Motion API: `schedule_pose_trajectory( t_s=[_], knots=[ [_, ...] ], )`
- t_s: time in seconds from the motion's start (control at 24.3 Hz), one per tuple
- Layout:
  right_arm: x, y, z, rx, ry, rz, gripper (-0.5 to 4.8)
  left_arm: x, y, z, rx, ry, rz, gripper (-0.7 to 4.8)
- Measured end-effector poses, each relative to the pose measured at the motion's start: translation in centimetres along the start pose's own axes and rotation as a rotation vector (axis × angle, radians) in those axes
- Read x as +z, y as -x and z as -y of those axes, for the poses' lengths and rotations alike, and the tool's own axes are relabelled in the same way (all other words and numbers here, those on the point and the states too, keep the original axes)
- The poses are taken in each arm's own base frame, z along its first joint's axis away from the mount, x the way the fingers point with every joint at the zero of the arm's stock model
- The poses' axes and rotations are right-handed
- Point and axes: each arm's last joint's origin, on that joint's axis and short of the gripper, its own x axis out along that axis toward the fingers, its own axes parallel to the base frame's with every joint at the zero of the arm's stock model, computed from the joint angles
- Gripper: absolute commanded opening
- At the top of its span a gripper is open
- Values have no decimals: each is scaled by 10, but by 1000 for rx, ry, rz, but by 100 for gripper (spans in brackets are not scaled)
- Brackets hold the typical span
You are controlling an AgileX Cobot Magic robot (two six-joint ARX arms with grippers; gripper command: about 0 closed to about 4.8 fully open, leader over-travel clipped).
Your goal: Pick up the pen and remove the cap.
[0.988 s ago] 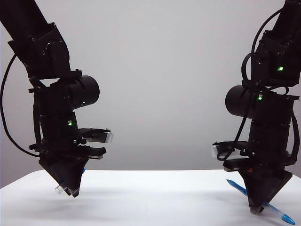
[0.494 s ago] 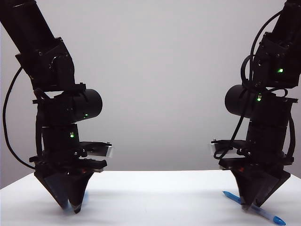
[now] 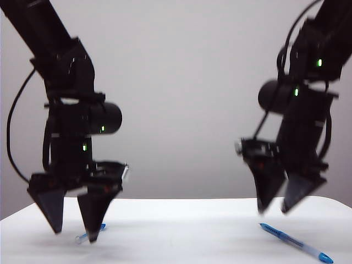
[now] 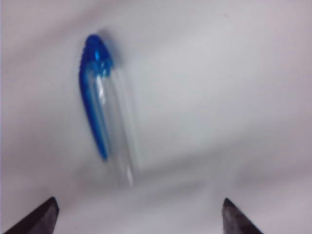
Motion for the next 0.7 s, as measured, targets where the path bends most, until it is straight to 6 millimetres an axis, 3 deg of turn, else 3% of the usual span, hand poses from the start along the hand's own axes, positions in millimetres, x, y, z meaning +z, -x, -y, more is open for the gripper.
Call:
schedule_pose_trajectory(
  t_s=[0.16,0.33,0.41,0.45,0.49,0.54,0.66,0.7],
  knots=[
    [7,39,-8,40,10,54,267,-8,39,2,22,-8,22,435],
    [-3,86,-19,62,16,87,184,-27,96,3,97,-26,99,435],
    [-11,112,-24,63,26,122,169,-45,142,7,116,-25,237,434],
    [-15,131,-29,60,34,170,144,-60,172,9,129,-23,342,434],
    [-18,144,-31,56,38,211,101,-69,190,11,138,-22,410,433],
    [-24,167,-36,49,43,292,101,-87,217,13,158,-18,525,433],
    [-42,212,-39,26,28,457,92,-130,260,10,216,31,694,428],
    [-55,239,-40,1,21,571,70,-148,274,6,249,69,755,426]
  ],
)
